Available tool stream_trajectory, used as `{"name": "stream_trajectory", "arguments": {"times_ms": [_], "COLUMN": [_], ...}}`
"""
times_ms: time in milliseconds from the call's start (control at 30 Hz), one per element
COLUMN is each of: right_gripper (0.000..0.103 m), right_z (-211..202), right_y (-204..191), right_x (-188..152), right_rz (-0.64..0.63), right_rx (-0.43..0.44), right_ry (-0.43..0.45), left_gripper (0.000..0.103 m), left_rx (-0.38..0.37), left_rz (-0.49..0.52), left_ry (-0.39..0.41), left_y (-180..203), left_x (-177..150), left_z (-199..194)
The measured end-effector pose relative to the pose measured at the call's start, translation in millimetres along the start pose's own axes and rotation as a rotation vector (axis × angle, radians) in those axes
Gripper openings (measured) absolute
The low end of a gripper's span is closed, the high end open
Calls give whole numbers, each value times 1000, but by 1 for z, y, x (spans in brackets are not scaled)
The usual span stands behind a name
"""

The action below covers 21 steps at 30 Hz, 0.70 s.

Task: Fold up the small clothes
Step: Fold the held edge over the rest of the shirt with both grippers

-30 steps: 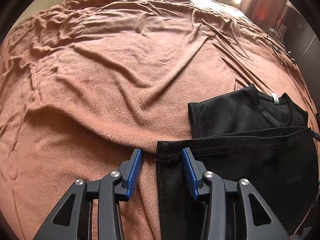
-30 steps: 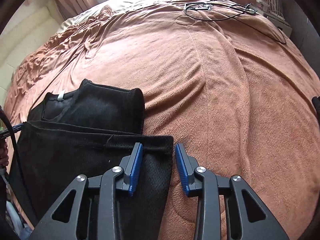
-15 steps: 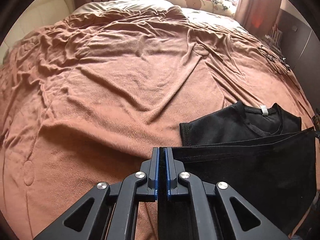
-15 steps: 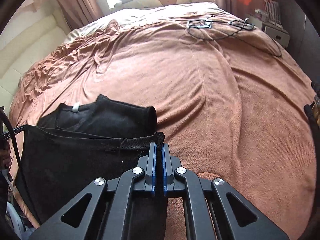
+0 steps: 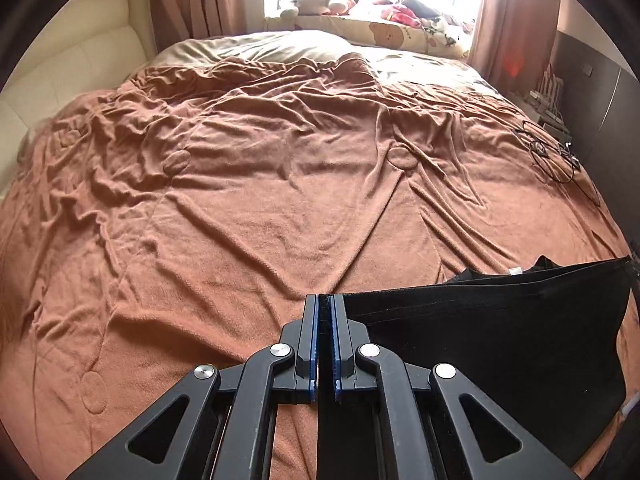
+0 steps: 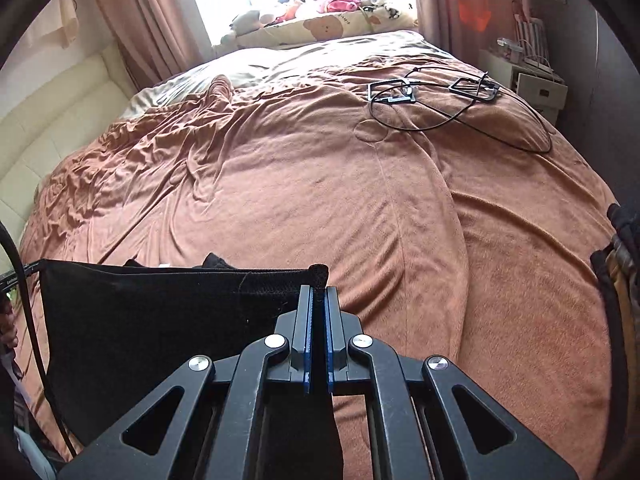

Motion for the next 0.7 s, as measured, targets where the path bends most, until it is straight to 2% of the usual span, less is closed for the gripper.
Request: {"name": "stream_trajectory", "arguments": {"times_ms": [400,700], "right_gripper": [1,2], "right_z": [55,89], "right_y": [-1,0], "right_x": [35,43], "right_rz": [-16,-9], "right_rx": [-48,-79], "right_ry": [-55,-95], "left_gripper": [5,6], "left_rx": [36,95], "left_rz": [-16,-24], "left_ry": [-58,-123], "left_y": [-1,-7], "left_x": [15,14], "left_z": [56,93]}}
Point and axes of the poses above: each gripper's, at about its wrist camera, not at the fingertips, and z roughly the way its jaws point, y to its right, x to its top, the point moved 1 cm from there along z, roughly the way its jaws point, and after that the axes turned 1 degree about x, right-handed, at the moved point
